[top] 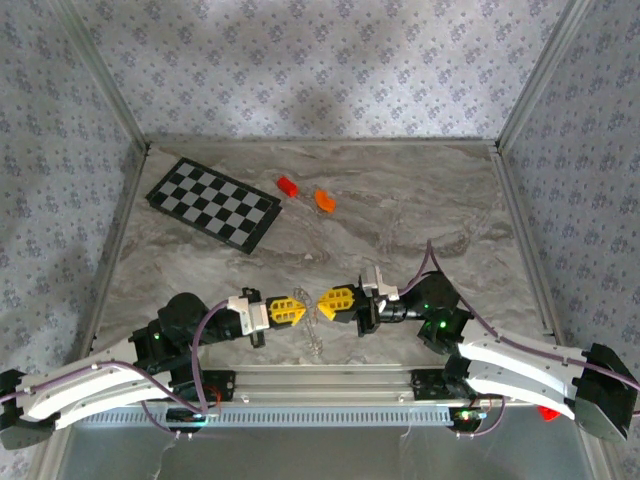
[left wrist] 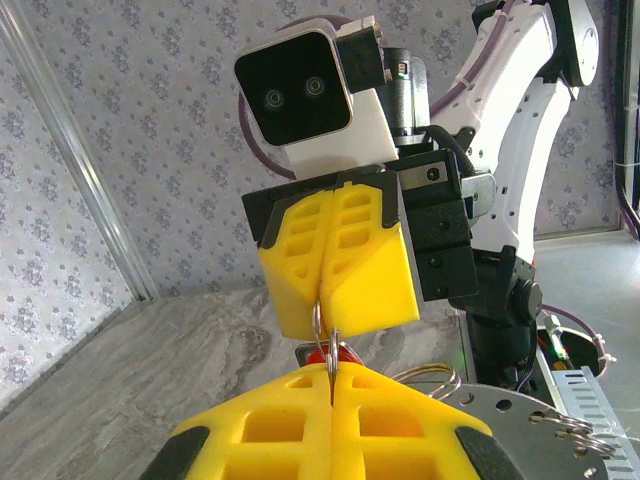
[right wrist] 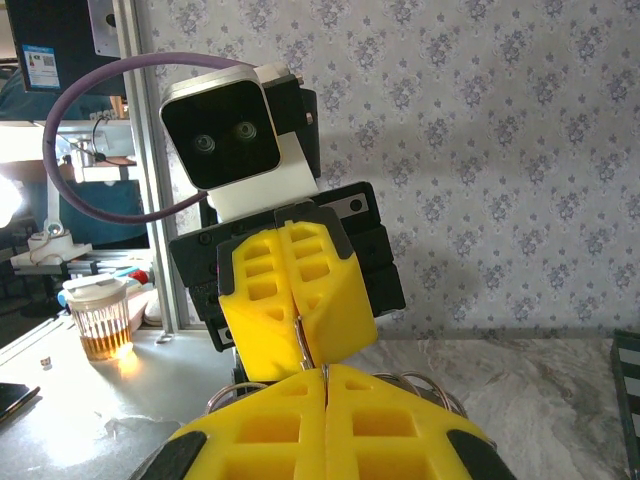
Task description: Put the keys on the keyring
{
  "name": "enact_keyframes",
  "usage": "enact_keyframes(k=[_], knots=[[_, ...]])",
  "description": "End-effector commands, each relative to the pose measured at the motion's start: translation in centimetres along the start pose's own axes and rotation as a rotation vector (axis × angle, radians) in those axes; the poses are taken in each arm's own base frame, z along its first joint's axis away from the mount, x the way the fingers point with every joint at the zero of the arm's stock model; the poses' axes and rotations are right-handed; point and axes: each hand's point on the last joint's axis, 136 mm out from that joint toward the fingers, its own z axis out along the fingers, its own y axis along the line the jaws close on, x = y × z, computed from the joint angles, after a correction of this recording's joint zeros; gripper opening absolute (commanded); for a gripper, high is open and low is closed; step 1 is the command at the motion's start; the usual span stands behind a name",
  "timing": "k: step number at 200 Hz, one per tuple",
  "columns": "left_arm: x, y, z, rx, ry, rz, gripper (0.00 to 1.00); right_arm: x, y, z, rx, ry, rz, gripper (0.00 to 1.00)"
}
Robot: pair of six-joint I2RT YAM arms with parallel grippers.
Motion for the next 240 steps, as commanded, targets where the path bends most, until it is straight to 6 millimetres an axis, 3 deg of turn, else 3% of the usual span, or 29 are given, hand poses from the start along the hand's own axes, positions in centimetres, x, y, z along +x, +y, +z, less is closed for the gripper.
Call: enact_keyframes(k=[1,240], knots=[[-2.44,0.37,-0.27,-0.017,-0.078,0.025,0.00,-1.31,0.71,-0.06,-0.029,-0.041,-0.030,0.00],[-2.28,0.33,-0.49,-0.019,-0.072,0.027,0.00,-1.75,0.94,0.14,-0.056,-0.032,-0.024,0.00]])
